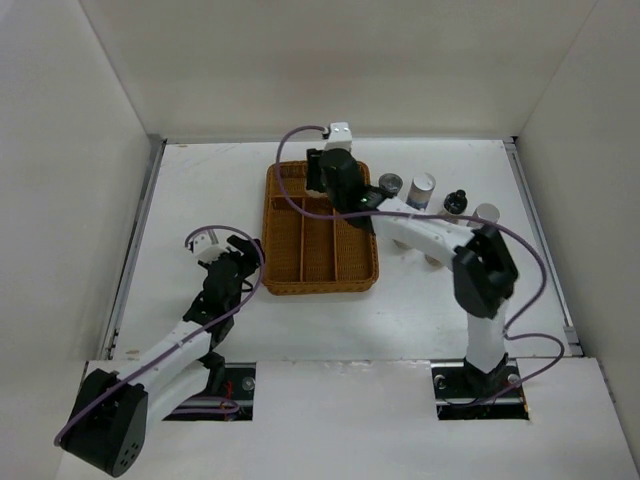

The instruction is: Organize the condiment bottles

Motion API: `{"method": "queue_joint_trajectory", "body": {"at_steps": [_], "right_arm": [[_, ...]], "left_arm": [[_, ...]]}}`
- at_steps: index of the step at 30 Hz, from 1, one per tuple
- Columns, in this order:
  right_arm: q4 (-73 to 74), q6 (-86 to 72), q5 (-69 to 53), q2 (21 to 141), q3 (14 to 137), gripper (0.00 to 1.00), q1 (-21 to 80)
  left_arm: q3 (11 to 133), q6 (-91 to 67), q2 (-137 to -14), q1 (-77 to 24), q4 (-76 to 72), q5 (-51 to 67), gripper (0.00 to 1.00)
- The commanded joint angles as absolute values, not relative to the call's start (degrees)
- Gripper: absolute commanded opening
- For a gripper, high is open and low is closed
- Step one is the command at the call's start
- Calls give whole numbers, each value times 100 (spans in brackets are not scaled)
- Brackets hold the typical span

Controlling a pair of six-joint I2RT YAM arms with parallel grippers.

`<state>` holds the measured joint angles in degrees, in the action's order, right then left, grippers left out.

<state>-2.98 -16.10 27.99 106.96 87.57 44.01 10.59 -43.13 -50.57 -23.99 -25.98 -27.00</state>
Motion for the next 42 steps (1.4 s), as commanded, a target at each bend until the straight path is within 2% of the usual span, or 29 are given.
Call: {"method": "queue_joint_trajectory", "body": {"at_steps": [1,6,10,19,23,27,29,33,36,42], "right_arm": [[-651,-1073,2637,11537,10077,38,4460],[-282,-1204,2496,12681,11626,37,4434],[-18,-1423,2260,13183,12119,38,4408],[246,-1969,2065,13500,11891,39,4425],[255,-2021,2057,13588,11892,48,4425],[281,-2021,2083,13649,11865,51,4425],[290,-2083,2083,13649,11865,56,4425],[211,-2145,2057,13422,11681,71,4425],[10,-2144,2057,12922,11357,75,4434],[-825,-2057,2030,11191,9864,79,4425]], "left_arm": [[932,-4368,-4747,-2342,-2953,-2549,62],[932,-4386,-4729,-2254,-2909,-2408,62],[958,-4421,-4895,-2202,-2953,-2356,63],[967,-4509,-5027,-2131,-3032,-2145,63],[958,-4509,-5089,-2114,-3111,-2118,63],[923,-4509,-4975,-2114,-3129,-2136,64],[923,-4509,-4992,-2087,-3103,-2101,64],[888,-4500,-4887,-2070,-3120,-2127,64],[905,-4491,-4922,-2070,-3077,-2110,64],[896,-4509,-4965,-2043,-3129,-2092,64]]}}
